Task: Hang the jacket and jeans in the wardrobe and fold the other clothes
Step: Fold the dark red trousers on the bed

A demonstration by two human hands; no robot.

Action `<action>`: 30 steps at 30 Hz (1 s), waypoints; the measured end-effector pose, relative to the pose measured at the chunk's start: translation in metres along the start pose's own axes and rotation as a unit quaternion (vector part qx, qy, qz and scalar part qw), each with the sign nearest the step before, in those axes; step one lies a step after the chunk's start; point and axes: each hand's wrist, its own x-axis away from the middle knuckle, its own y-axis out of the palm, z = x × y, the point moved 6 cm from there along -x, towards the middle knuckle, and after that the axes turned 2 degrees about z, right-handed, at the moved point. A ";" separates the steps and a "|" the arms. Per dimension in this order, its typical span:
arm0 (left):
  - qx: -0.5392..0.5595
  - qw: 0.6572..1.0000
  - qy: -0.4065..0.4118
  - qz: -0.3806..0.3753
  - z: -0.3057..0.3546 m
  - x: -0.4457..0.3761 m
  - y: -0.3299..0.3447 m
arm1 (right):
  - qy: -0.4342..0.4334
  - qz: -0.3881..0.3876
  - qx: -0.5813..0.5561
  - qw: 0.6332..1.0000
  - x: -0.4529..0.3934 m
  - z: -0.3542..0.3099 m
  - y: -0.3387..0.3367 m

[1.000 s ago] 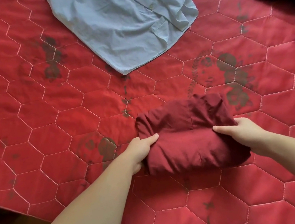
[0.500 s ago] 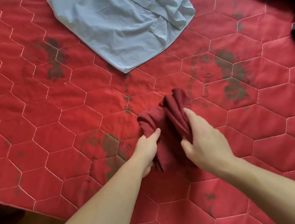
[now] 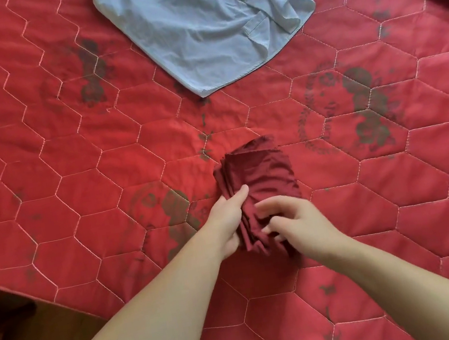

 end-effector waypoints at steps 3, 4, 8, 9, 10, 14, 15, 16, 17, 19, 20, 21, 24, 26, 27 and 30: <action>0.052 0.999 0.005 -0.002 0.003 0.001 0.002 | -0.011 0.211 0.092 0.973 0.007 0.007 -0.042; 0.067 0.998 0.010 -0.003 0.006 0.001 0.002 | 0.000 0.225 0.105 0.969 0.010 0.009 -0.048; 0.085 0.996 0.008 -0.006 0.010 0.000 0.003 | 0.116 0.066 -0.072 0.988 0.013 0.024 -0.032; 0.085 0.996 0.005 -0.006 0.010 -0.001 0.004 | 0.125 0.043 -0.093 0.987 0.013 0.024 -0.029; 0.085 0.996 0.001 -0.010 0.010 -0.001 0.005 | 0.122 0.041 -0.100 0.987 0.012 0.023 -0.029; 0.013 0.996 -0.010 -0.087 0.012 0.010 0.016 | 0.074 0.093 -0.127 0.985 0.009 0.018 -0.035; -0.033 0.993 -0.014 -0.108 0.008 0.013 0.018 | 0.067 0.103 -0.125 0.984 0.010 0.018 -0.036; -0.075 0.988 -0.016 -0.131 0.005 0.015 0.020 | 0.070 0.104 -0.120 0.985 0.011 0.019 -0.037; -0.106 0.984 -0.018 -0.145 0.002 0.017 0.020 | 0.085 0.095 -0.116 0.985 0.011 0.023 -0.037; -0.142 0.978 -0.019 -0.152 0.000 0.018 0.016 | 0.144 0.034 -0.134 0.980 0.013 0.034 -0.035; -0.151 0.976 -0.023 -0.156 -0.001 0.017 0.013 | 0.179 -0.005 -0.150 0.972 0.014 0.040 -0.034; -0.158 0.973 -0.029 -0.168 -0.001 0.019 0.012 | 0.209 -0.035 -0.164 0.963 0.016 0.044 -0.034; -0.191 0.953 -0.065 -0.224 -0.003 0.027 0.008 | 0.251 -0.073 -0.243 0.934 0.013 0.045 -0.035; -0.210 0.936 -0.094 -0.267 -0.007 0.035 0.008 | 0.243 -0.068 -0.310 0.917 0.006 0.034 -0.037; -0.216 0.927 -0.104 -0.289 -0.009 0.039 0.010 | 0.242 -0.054 -0.325 0.913 0.002 0.030 -0.039; -0.211 0.918 -0.099 -0.319 -0.010 0.047 0.016 | 0.261 -0.008 -0.309 0.915 -0.009 0.022 -0.047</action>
